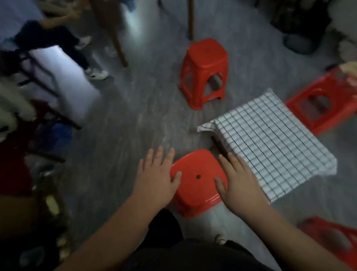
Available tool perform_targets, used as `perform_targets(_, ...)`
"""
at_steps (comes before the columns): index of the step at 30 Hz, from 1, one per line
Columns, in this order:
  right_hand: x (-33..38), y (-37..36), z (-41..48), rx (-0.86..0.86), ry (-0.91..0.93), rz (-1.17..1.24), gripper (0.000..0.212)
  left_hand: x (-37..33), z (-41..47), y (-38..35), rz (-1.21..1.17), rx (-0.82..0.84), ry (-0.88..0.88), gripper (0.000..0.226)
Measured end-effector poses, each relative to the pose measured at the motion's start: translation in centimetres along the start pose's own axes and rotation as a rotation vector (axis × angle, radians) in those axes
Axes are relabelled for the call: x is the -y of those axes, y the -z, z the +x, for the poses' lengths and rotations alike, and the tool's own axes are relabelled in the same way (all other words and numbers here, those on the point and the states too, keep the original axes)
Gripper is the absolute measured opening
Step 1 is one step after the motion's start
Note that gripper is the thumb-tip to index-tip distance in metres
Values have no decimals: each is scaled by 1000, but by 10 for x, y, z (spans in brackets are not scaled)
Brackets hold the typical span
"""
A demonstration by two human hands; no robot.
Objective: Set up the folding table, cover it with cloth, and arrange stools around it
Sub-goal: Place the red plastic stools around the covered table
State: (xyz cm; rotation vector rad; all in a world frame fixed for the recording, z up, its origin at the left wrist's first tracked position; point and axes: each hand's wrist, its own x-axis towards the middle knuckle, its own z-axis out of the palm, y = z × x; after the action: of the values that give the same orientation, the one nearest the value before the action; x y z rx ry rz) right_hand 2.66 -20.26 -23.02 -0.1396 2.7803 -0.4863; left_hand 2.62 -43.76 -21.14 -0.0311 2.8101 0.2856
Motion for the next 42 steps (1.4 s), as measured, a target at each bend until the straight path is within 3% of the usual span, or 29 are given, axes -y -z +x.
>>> perform_targets(7, 59, -13, -1, -133, -506, 154, 67, 25, 105, 34, 156, 153, -489, 71)
perform_targets(15, 121, -47, -35, -229, -789, 272, 68, 32, 109, 28, 220, 262, -769, 72)
perform_targets(23, 174, -116, -59, -293, -856, 357, 69, 82, 80, -7, 212, 253, -827, 71)
perform_targets(29, 200, -171, -52, -312, -941, 468, 68, 112, 83, -42, 214, 344, -846, 71)
perform_targets(33, 179, -210, -22, -345, -1013, 536, 67, 117, 126, -86, 186, 373, -812, 71)
perform_targets(37, 147, -278, 15, -268, -1127, 617, 68, 125, 176, -162, 169, 510, -735, 73)
perform_targets(42, 99, -359, 60, -245, -1170, 711, 74, 136, 226, -255, 292, 565, -796, 76)
